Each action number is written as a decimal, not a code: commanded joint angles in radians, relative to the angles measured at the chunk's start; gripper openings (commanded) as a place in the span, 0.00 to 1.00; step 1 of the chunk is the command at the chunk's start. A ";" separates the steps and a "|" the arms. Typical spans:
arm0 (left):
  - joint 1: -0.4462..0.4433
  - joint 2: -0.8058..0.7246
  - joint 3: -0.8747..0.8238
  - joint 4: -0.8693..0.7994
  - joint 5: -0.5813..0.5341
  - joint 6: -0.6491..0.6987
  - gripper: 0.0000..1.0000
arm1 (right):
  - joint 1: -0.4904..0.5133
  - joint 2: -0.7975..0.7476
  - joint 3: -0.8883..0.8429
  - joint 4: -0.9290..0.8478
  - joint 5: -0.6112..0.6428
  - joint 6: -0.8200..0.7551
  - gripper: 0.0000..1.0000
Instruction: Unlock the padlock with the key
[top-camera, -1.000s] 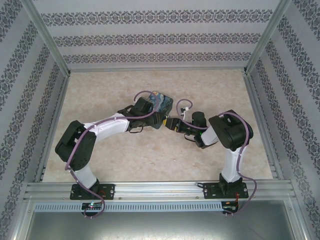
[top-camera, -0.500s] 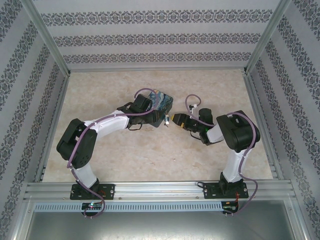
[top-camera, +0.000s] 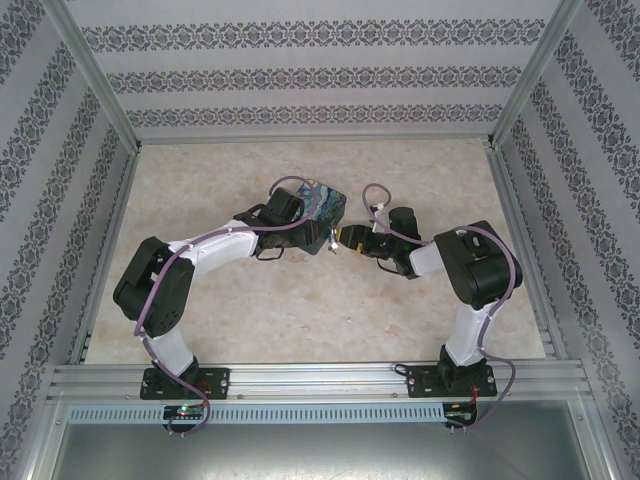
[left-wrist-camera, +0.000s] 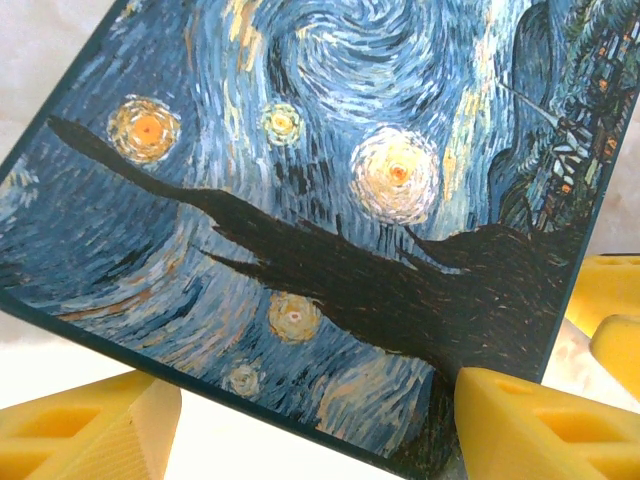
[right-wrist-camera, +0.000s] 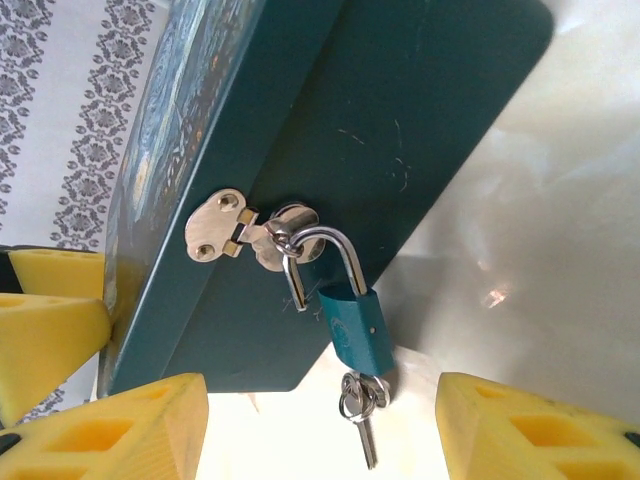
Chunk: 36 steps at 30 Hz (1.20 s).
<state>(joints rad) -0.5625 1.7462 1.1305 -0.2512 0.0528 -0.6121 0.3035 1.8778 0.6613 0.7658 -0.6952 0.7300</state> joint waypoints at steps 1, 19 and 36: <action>0.018 0.056 -0.025 -0.175 -0.037 0.038 0.71 | 0.026 0.047 0.024 -0.038 -0.006 -0.056 0.62; 0.018 0.067 0.002 -0.187 -0.036 0.041 0.71 | 0.057 0.115 0.079 -0.045 -0.030 -0.096 0.62; 0.017 0.071 0.000 -0.177 -0.031 0.032 0.71 | 0.060 0.128 0.048 0.006 -0.029 -0.078 0.35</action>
<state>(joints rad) -0.5606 1.7569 1.1530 -0.2771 0.0490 -0.6086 0.3443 1.9690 0.7300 0.7822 -0.7147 0.6510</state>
